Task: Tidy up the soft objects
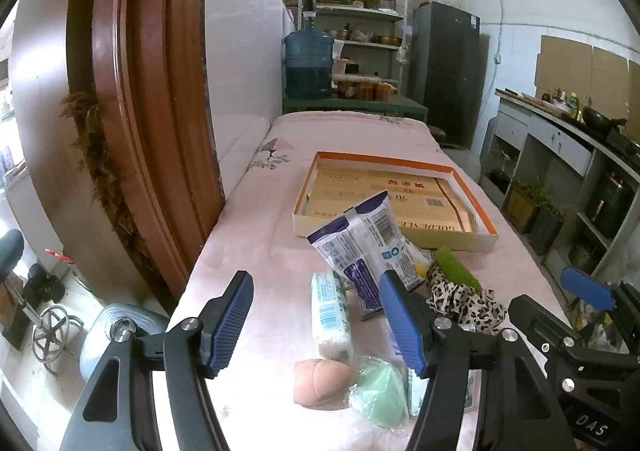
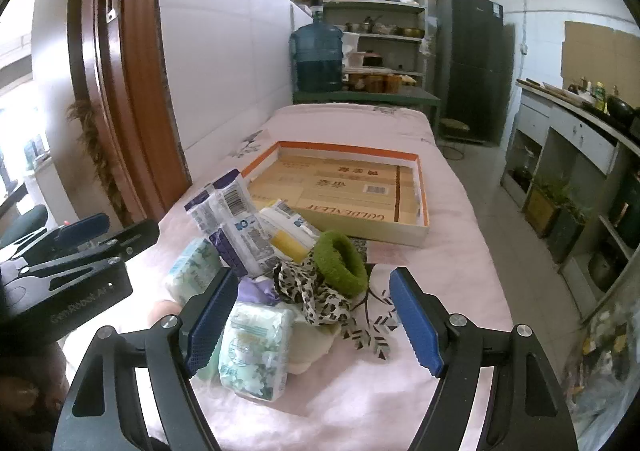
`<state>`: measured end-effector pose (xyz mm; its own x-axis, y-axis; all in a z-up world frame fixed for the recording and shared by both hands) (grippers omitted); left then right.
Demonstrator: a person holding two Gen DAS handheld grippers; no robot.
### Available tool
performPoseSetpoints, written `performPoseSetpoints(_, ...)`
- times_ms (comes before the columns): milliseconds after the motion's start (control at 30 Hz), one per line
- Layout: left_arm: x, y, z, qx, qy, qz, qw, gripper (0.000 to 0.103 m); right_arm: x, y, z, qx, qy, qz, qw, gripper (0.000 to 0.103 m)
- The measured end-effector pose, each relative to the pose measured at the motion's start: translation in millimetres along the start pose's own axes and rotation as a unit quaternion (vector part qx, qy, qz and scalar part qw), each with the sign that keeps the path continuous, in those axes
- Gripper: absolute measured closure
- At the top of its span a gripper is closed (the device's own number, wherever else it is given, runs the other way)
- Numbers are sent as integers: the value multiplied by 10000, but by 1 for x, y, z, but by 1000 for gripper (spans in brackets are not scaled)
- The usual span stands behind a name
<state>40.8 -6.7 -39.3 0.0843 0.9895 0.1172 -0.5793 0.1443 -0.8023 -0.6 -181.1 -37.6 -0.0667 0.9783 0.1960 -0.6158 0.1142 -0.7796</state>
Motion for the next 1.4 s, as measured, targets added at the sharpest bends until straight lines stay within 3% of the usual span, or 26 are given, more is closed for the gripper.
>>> performPoseSetpoints(1400, 9, 8, -19, 259, 33, 113, 9996, 37, -1, 6, -19, 286, -146, 11, 9995, 24)
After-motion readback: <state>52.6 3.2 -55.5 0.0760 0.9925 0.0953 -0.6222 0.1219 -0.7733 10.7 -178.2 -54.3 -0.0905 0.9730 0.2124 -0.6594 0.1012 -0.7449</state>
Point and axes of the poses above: each gripper's, at about its wrist camera, not at the fingertips, and z roughly against the way its jaws point, x to its left, y to its underside, the point moved 5 cm from there along -z, roughly the way its jaws point, and after that the axes turned 10 degrees about -z, right-handed, at the moved point
